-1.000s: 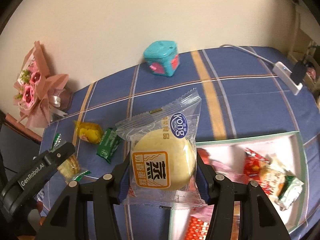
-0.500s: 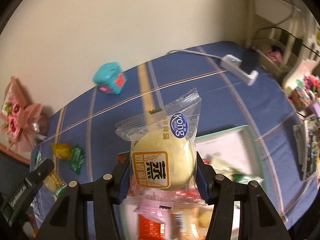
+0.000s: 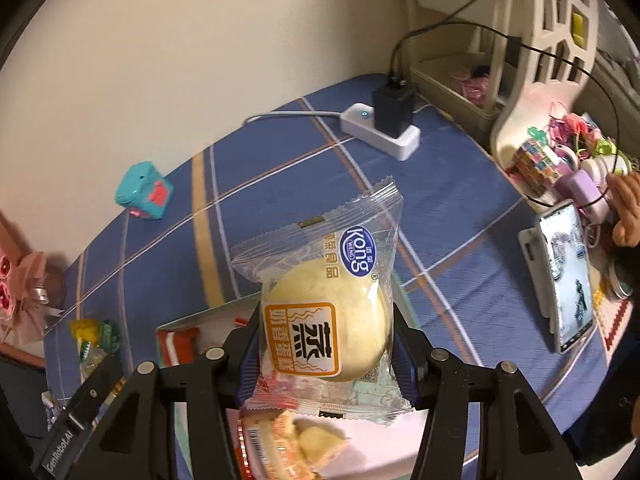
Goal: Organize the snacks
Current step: 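Carry the cake and bun into the white tray and open both tools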
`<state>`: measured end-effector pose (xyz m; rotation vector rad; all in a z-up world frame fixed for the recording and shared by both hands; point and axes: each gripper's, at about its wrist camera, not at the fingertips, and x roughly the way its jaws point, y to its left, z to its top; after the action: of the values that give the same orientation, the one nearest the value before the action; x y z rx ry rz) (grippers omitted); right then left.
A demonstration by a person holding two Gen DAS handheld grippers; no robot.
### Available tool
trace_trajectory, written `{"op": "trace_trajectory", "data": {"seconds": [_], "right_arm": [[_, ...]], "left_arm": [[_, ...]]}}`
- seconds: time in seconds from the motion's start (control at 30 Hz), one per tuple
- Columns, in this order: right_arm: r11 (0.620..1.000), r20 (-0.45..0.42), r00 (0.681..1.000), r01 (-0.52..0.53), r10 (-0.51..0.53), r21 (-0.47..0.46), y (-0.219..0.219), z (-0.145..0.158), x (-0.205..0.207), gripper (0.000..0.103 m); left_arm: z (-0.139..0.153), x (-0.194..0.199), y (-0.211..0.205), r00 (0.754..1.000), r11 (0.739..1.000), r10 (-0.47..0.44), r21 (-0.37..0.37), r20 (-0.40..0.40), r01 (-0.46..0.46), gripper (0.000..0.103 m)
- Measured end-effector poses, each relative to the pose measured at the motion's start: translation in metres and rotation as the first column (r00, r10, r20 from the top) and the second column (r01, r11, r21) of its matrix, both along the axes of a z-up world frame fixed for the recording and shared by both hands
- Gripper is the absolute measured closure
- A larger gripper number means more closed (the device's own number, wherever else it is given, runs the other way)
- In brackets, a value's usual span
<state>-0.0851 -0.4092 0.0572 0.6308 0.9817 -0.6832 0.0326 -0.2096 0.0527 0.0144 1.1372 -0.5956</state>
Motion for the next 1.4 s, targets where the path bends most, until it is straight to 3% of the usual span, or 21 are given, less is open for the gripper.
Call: {"op": "trace_trajectory", "data": {"seconds": [0.43,0.93,1.2,1.3,1.4], "right_arm": [[0.999,-0.022,0.999,-0.043,0.043,0.032,0.004,-0.013,0.009,0.045],[0.991,-0.203,0.974,-0.074,0.096,0.11,0.009,-0.082,0.028,0.045],[0.993,-0.263,0.958,-0.098,0.114,0.072,0.015,-0.095,0.033,0.043],[0.992,-0.256,0.96,-0.095,0.113,0.079,0.015,-0.096,0.034,0.035],[0.991,-0.256,0.959,-0.096,0.118,0.097,0.015,-0.099,0.034,0.028]], "left_arm": [[-0.021,-0.013,-0.026,0.997,0.994,-0.075,0.076,-0.028,0.077,0.051],[-0.065,-0.032,-0.055,0.987,0.961,-0.145,0.228,-0.065,0.156,0.051],[-0.08,-0.04,-0.062,0.983,0.944,-0.169,0.275,-0.069,0.181,0.05],[-0.079,-0.043,-0.065,0.981,0.939,-0.181,0.287,-0.063,0.192,0.048],[-0.081,-0.045,-0.067,0.98,0.938,-0.183,0.286,-0.072,0.196,0.036]]}}
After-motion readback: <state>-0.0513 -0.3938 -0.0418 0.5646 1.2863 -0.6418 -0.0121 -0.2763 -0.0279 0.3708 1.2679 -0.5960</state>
